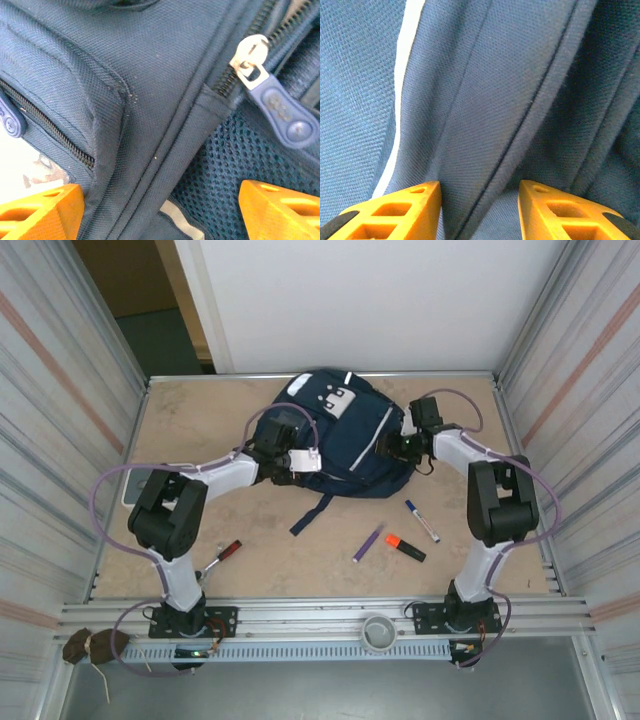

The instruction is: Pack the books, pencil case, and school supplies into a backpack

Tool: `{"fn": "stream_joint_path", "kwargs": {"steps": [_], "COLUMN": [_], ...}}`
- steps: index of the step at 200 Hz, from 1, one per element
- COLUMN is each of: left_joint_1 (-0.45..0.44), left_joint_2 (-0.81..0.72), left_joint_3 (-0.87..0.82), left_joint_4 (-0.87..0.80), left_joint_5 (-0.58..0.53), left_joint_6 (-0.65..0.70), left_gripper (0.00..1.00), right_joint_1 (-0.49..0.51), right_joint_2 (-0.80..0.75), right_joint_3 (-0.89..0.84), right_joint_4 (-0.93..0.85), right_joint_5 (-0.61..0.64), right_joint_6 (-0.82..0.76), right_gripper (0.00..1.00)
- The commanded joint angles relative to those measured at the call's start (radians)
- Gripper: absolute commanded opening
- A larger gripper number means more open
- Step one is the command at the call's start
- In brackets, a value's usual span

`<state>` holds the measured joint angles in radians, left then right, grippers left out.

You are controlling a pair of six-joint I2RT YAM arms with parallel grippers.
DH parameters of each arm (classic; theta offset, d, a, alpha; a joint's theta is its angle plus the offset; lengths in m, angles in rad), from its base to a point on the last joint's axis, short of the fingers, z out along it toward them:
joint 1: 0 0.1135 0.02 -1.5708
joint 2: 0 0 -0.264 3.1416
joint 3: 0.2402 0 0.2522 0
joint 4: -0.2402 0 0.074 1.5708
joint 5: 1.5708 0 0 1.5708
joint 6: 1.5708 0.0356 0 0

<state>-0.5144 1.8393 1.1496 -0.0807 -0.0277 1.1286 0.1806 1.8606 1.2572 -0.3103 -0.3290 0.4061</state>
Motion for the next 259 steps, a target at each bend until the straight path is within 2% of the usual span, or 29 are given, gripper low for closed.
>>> {"fn": "stream_joint_path", "kwargs": {"steps": [1,26,51,84,130,157,181,223,244,259], "left_joint_1": [0.005,0.004,0.013,0.024,0.026,0.027,0.027,0.027,0.025,0.025], "left_joint_2": [0.036,0.032,-0.026,-0.046,0.052,0.108,0.131,0.103,0.042,-0.007], "left_joint_3": [0.031,0.033,0.021,0.032,0.069,0.092,0.105,0.052,-0.001,-0.034], "left_joint_4": [-0.013,-0.009,0.000,0.005,0.015,0.055,0.080,0.110,0.079,0.053], "left_joint_5": [0.023,0.048,0.118,0.158,0.117,0.074,0.076,0.144,0.186,0.207], "left_joint_6": [0.074,0.068,0.042,0.044,0.073,0.082,0.065,-0.002,-0.079,-0.156], "left_gripper": [0.78,0.70,0.62,0.63,0.71,0.69,0.59,0.27,0.15,0.10], "right_joint_1": [-0.006,-0.001,-0.001,-0.001,-0.002,-0.001,-0.001,0.002,0.008,0.011], "right_joint_2": [0.076,0.124,0.125,0.114,0.103,0.101,0.106,0.129,0.155,0.183], "right_joint_3": [0.092,0.171,0.181,0.174,0.166,0.168,0.177,0.204,0.238,0.269], "right_joint_4": [-0.013,-0.050,-0.056,-0.064,-0.063,-0.062,-0.064,-0.058,-0.053,-0.041], "right_joint_5": [0.051,0.059,0.058,0.052,0.041,0.029,0.025,0.003,-0.024,-0.060], "right_joint_6": [-0.045,-0.073,-0.087,-0.093,-0.093,-0.093,-0.095,-0.083,-0.066,-0.044], "right_gripper": [0.42,0.40,0.40,0.39,0.39,0.40,0.40,0.40,0.41,0.43]}}
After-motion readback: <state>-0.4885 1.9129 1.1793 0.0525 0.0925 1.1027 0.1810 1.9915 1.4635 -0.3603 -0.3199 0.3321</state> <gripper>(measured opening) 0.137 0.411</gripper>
